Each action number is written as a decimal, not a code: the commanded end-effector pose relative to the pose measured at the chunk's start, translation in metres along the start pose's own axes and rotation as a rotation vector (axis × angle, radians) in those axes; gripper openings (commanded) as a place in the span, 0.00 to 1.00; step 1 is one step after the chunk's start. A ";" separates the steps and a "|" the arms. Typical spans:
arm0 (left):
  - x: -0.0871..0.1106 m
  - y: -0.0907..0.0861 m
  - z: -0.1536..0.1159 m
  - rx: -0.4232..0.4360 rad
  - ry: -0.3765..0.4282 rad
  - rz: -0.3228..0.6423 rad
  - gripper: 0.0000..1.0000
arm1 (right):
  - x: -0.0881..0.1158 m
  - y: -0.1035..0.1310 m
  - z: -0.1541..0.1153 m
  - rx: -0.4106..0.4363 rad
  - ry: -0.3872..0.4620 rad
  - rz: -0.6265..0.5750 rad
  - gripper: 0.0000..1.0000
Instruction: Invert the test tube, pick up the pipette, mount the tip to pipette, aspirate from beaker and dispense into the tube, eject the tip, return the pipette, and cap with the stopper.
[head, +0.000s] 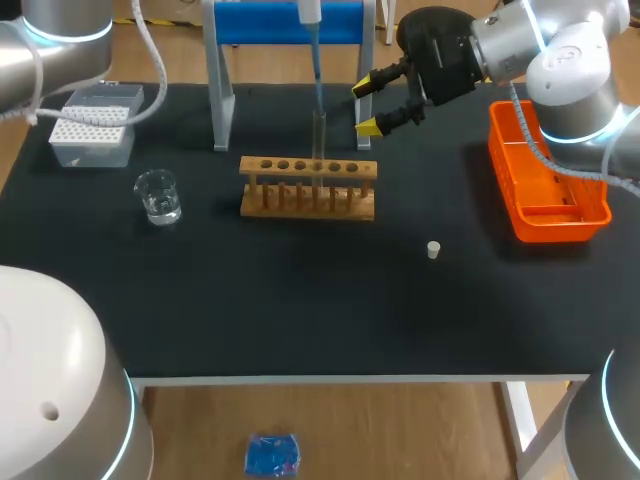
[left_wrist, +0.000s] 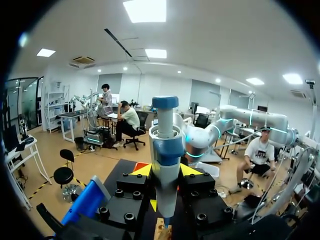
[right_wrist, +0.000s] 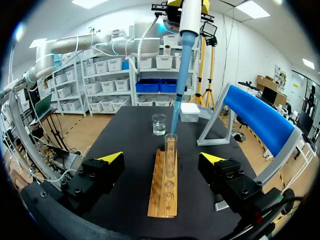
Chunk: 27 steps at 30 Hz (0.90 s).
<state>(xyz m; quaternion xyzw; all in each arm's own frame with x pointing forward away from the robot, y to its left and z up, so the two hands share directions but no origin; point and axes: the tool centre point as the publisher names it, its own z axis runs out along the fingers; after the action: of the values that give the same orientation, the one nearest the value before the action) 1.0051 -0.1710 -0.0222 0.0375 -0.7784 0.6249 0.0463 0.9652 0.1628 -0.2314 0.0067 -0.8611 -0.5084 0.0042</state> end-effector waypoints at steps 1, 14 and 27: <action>0.000 0.003 0.001 -0.001 -0.003 -0.007 0.00 | 0.000 0.000 -0.001 0.000 0.002 0.000 1.00; 0.001 0.007 0.001 -0.043 -0.026 -0.027 0.00 | 0.000 0.000 -0.001 0.000 0.002 0.000 1.00; -0.002 0.008 0.004 -0.040 -0.042 -0.009 0.00 | 0.000 0.000 -0.001 0.000 0.002 0.000 1.00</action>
<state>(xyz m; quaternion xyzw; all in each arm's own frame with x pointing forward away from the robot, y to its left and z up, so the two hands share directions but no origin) 1.0082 -0.1721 -0.0308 0.0519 -0.7925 0.6066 0.0360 0.9652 0.1628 -0.2314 0.0067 -0.8611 -0.5084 0.0042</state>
